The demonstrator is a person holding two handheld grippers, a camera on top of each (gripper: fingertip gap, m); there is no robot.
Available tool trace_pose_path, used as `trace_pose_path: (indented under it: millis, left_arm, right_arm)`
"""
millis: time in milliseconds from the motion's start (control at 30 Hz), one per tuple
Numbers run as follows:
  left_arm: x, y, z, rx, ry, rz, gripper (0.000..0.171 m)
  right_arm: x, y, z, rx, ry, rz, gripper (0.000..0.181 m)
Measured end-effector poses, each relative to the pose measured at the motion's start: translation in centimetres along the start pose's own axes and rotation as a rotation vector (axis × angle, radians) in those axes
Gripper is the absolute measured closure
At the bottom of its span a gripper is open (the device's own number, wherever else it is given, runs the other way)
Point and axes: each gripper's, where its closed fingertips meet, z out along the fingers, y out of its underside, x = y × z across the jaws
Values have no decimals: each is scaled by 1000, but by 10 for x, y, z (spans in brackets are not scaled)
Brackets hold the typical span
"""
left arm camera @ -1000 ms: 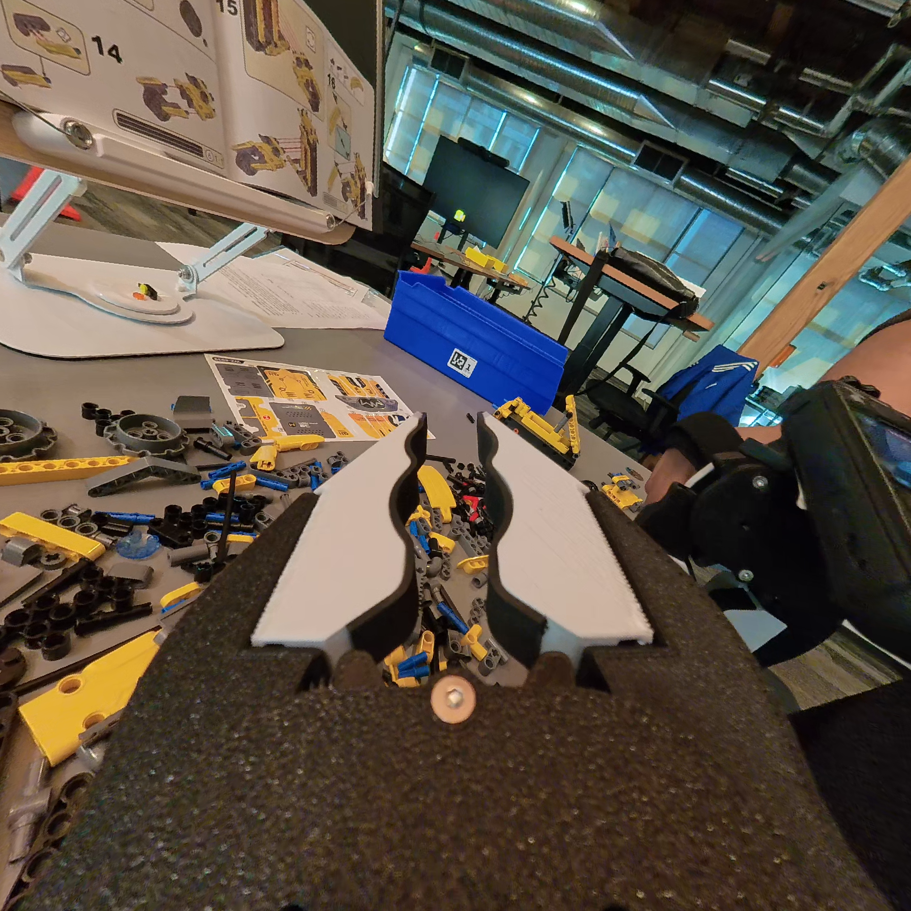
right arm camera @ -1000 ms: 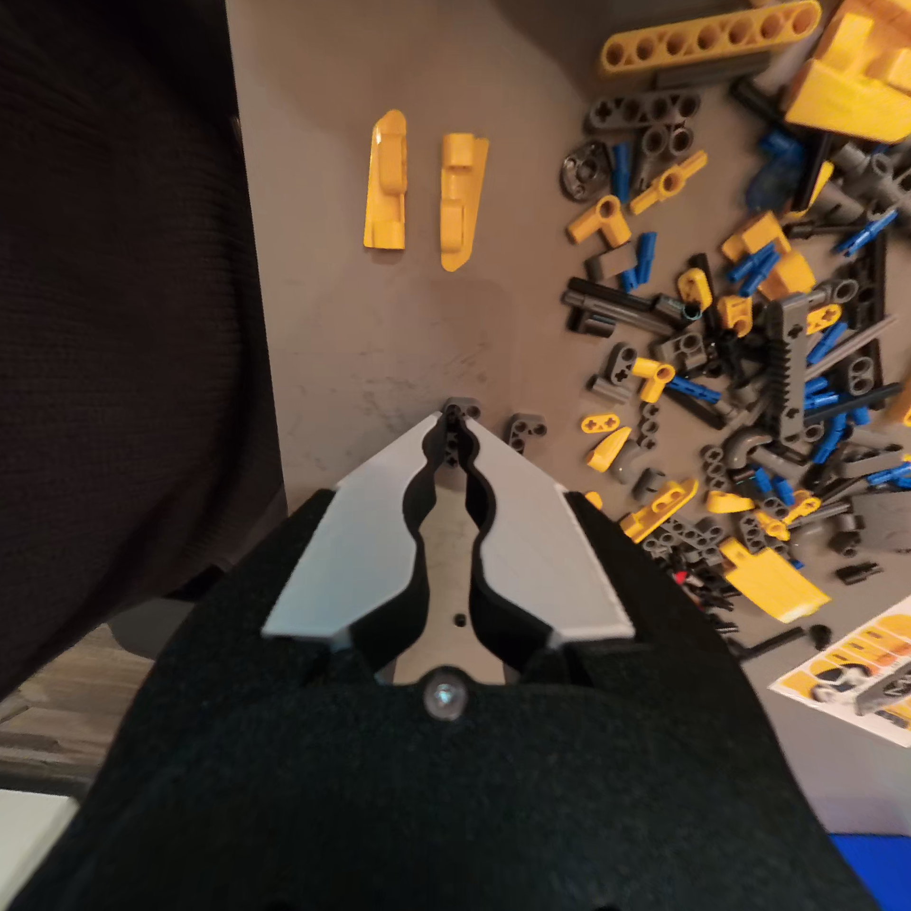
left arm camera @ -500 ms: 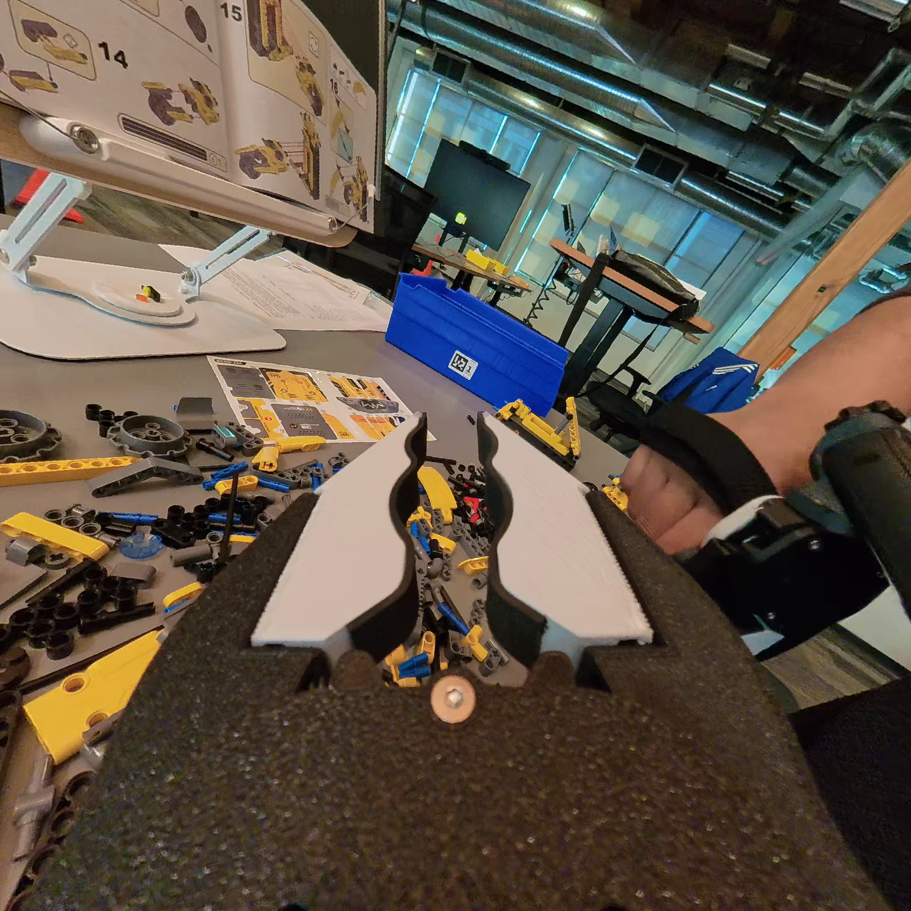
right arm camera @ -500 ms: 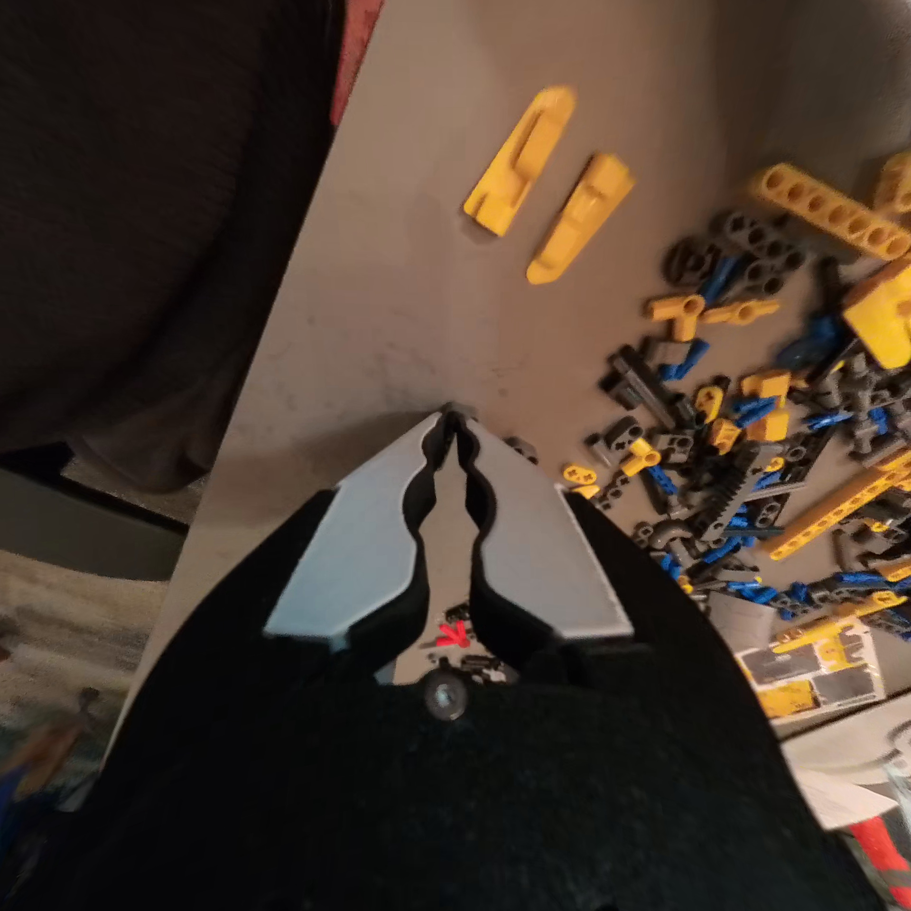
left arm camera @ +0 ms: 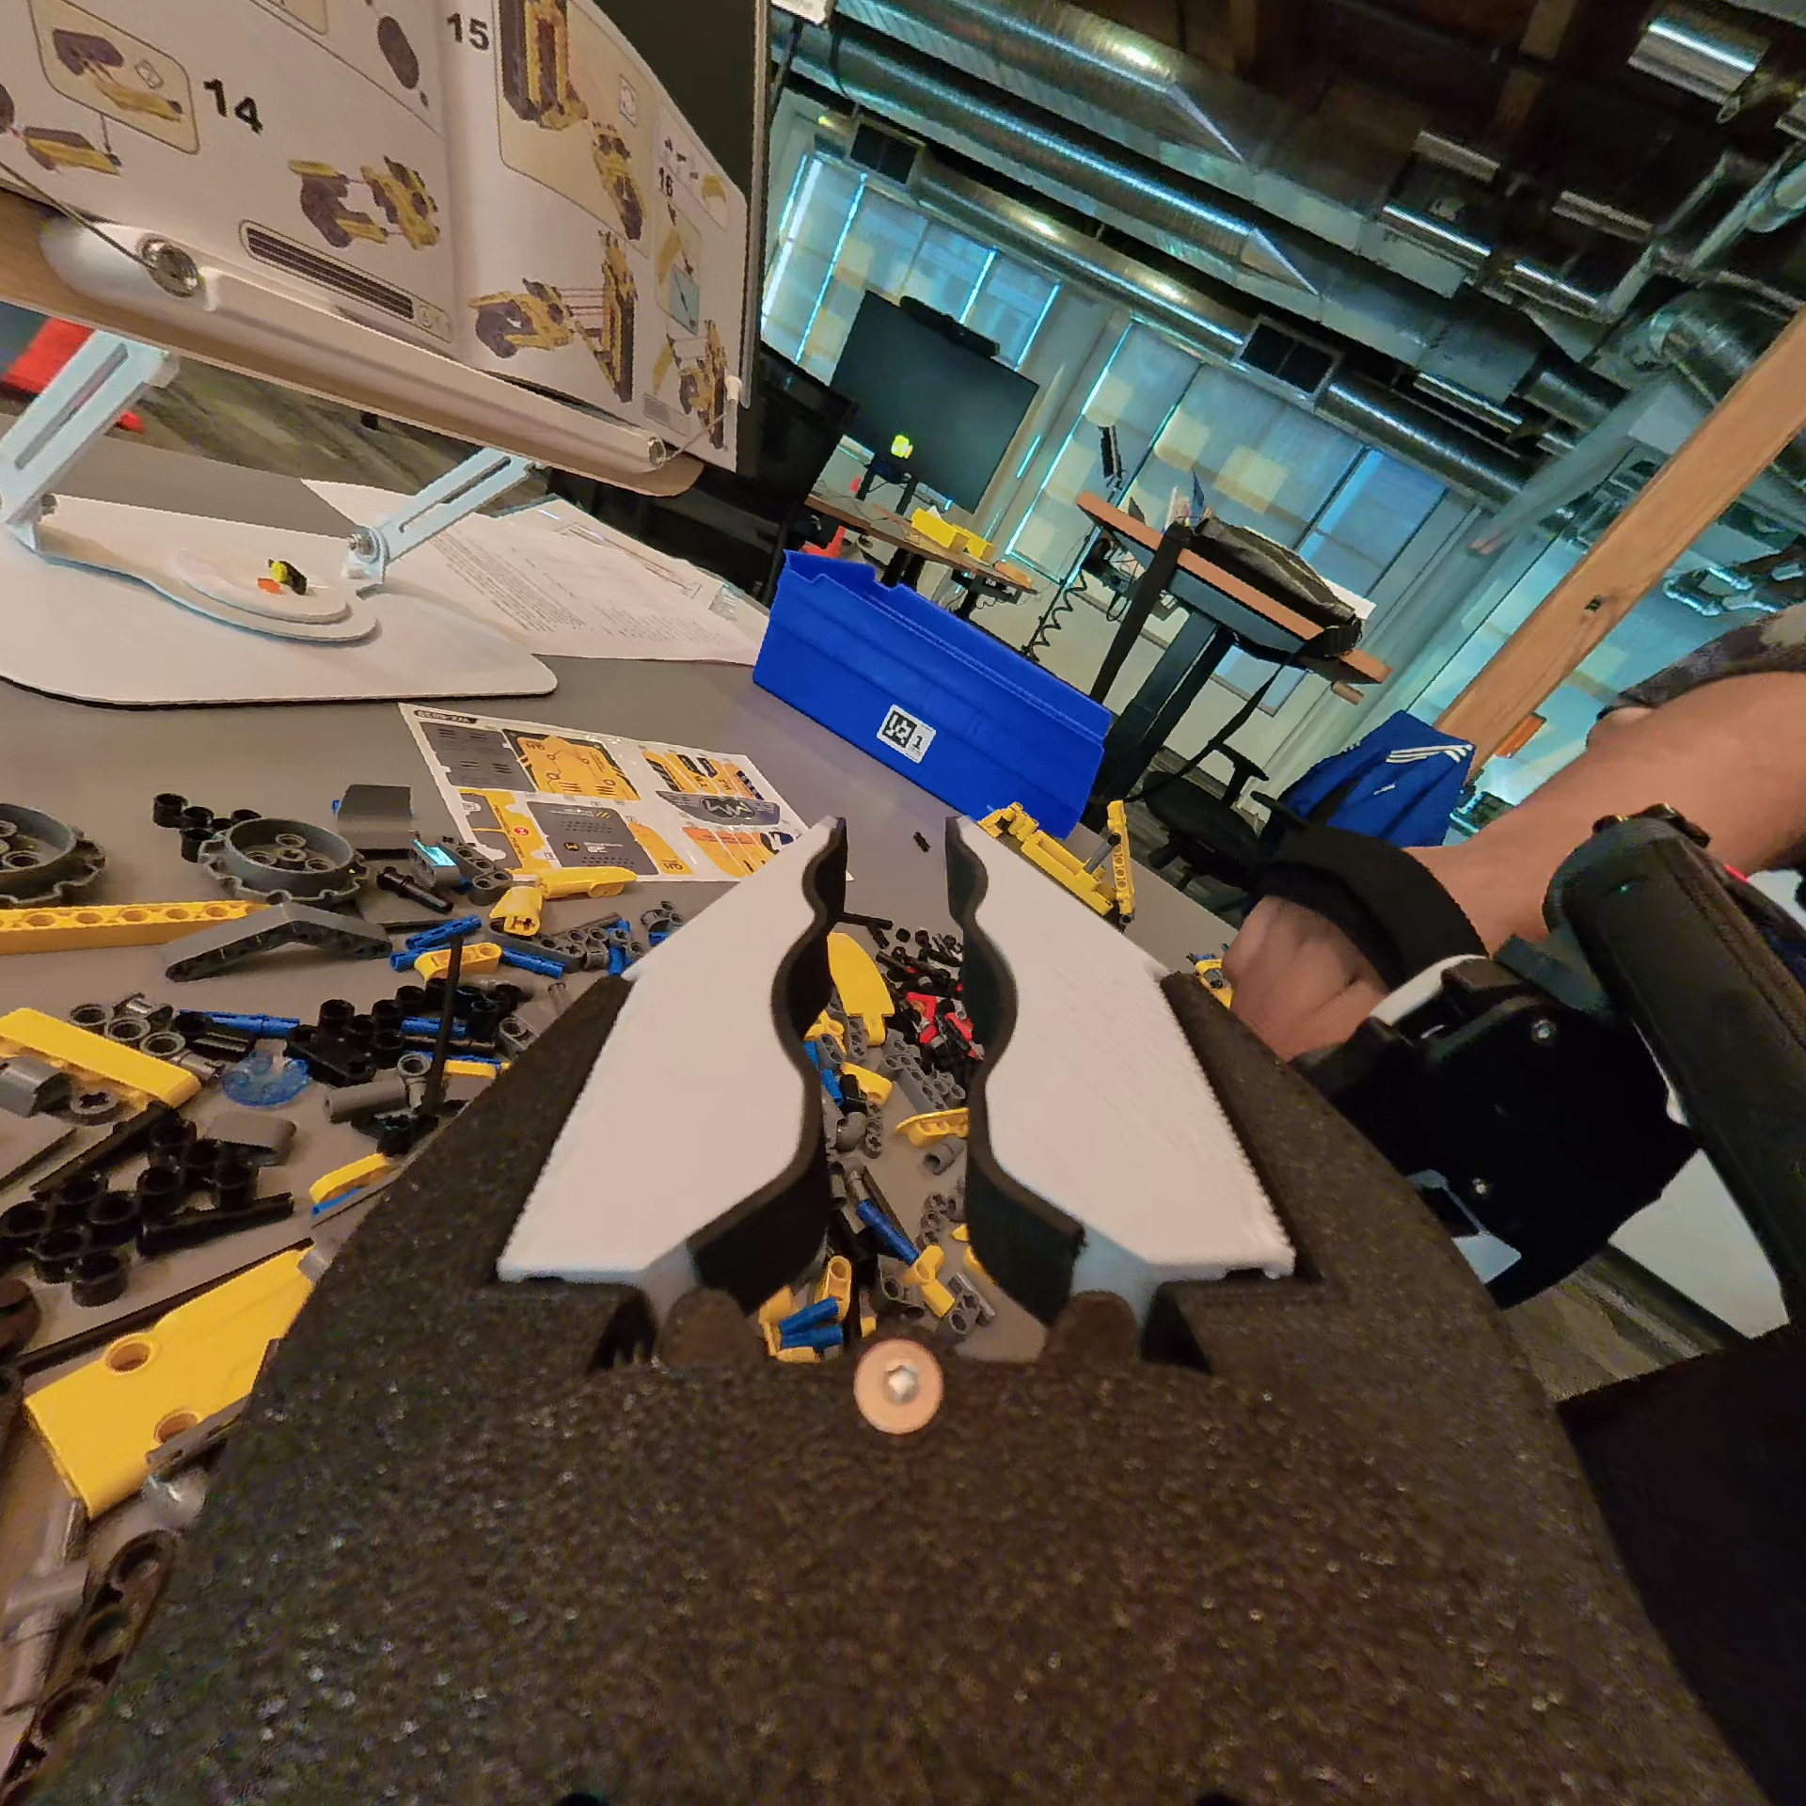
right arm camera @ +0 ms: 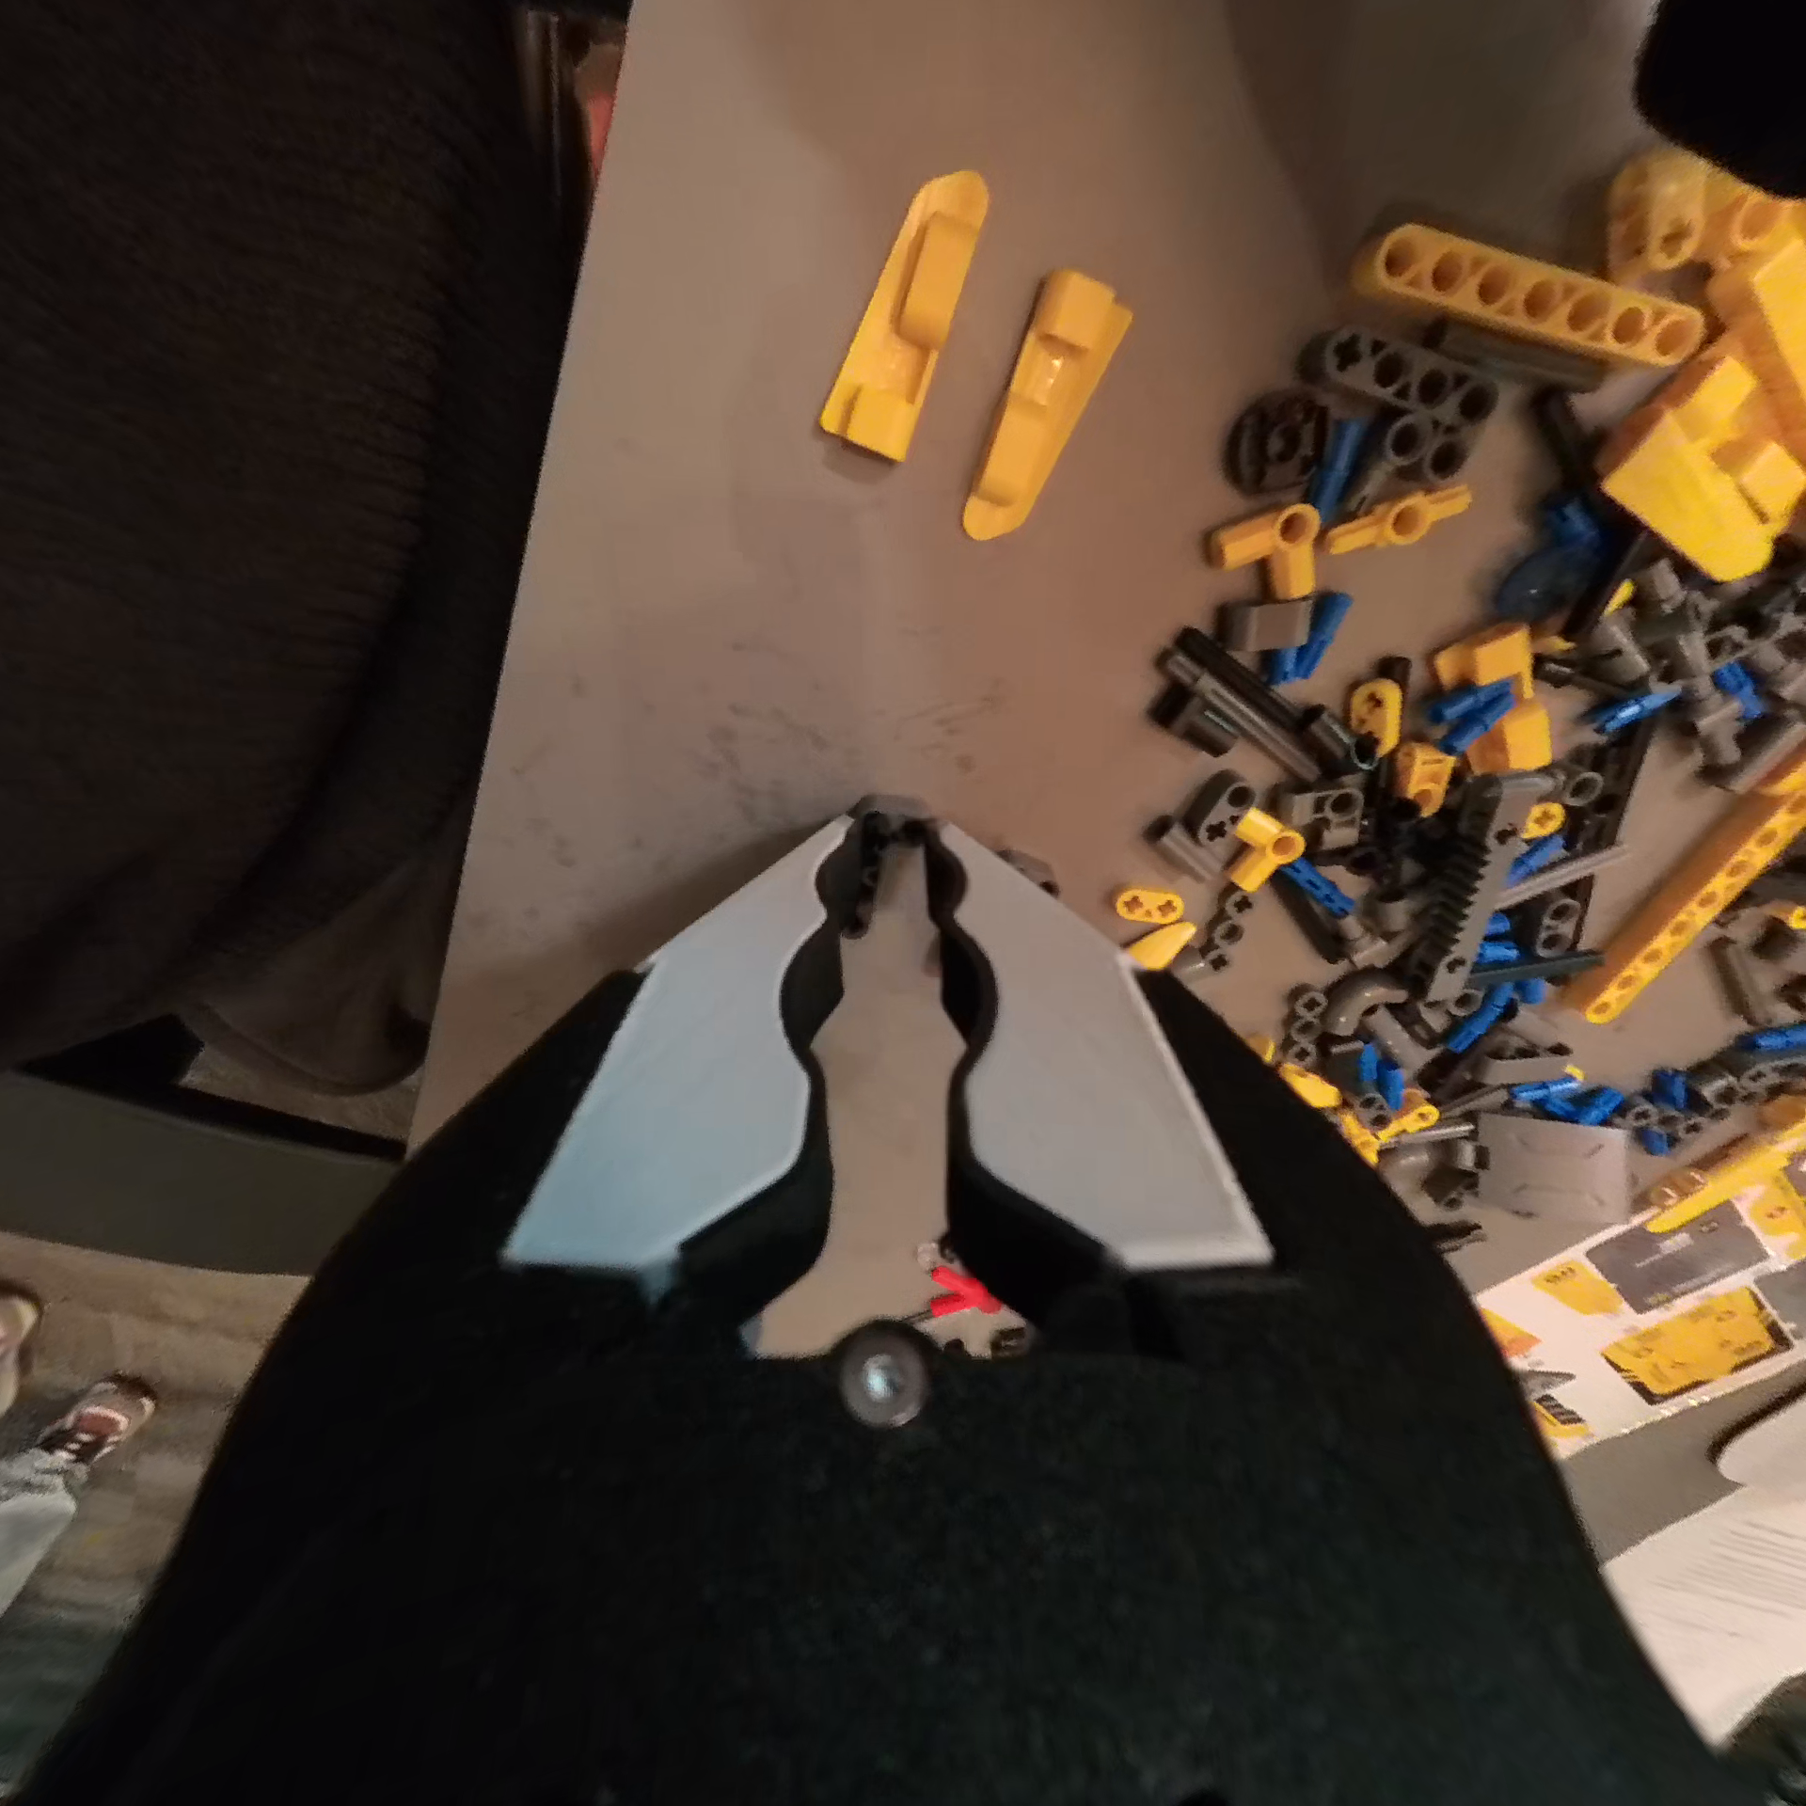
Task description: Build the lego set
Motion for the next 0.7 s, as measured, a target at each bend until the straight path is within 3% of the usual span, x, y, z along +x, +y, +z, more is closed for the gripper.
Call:
trace_pose_path:
  millis: [400,700]
  left_arm:
    - [0,0,0,-1,-3,3,152]
    - [-1,1,0,-3,-8,3,152]
  right_arm:
    - [5,-4,-19,127,29,124,165]
    - [42,-2,-23,270,109,293,169]
